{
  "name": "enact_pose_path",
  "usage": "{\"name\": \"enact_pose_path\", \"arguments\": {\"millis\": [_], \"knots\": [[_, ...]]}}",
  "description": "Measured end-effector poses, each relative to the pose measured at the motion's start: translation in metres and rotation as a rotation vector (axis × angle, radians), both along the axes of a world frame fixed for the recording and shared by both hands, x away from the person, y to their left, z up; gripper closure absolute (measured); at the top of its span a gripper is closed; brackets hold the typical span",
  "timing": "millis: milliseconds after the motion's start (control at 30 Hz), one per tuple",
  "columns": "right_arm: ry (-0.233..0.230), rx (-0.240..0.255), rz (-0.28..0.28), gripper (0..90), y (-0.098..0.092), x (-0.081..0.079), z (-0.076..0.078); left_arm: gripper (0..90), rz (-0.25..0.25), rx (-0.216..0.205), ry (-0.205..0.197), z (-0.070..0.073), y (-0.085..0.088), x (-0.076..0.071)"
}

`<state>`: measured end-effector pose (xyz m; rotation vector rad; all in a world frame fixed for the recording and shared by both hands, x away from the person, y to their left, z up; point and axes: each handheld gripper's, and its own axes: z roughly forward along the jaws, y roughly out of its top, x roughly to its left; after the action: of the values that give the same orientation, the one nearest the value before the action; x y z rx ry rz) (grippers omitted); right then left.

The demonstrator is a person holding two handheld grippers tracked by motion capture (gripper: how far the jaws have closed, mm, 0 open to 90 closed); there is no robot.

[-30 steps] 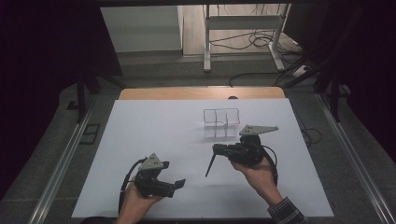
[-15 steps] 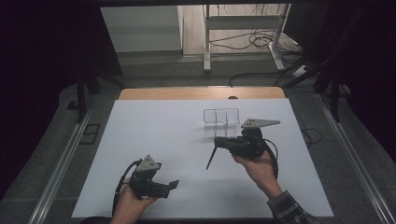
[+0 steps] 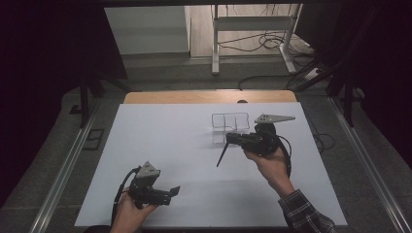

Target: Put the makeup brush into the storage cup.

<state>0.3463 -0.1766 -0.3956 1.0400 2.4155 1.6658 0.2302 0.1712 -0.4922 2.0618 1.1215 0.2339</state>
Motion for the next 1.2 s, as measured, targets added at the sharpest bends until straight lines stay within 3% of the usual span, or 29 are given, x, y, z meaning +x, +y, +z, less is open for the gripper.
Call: {"name": "enact_pose_path", "arguments": {"millis": [333, 533, 600, 733, 867, 1200], "knots": [[-0.013, -0.006, -0.026, 83.8, -0.002, 0.012, 0.007, 6.3, 0.000, -0.032, 0.009, 0.001, 0.007, -0.003], [-0.022, -0.004, -0.042, 83.7, -0.002, 0.021, 0.013, 13.5, 0.025, -0.024, 0.012, 0.003, 0.012, -0.005], [-0.024, -0.004, -0.047, 83.8, -0.002, 0.023, 0.014, 13.8, 0.028, -0.051, 0.030, 0.004, 0.015, -0.004], [-0.027, -0.007, -0.053, 83.8, -0.001, 0.027, 0.016, 14.2, 0.022, -0.064, 0.040, 0.004, 0.017, -0.005], [-0.031, -0.008, -0.058, 83.7, 0.000, 0.031, 0.018, 14.5, 0.014, -0.065, 0.040, 0.004, 0.017, -0.005], [-0.052, -0.010, -0.075, 83.8, 0.001, 0.041, 0.027, 12.5, 0.011, -0.022, 0.016, 0.001, 0.018, -0.007]]}}
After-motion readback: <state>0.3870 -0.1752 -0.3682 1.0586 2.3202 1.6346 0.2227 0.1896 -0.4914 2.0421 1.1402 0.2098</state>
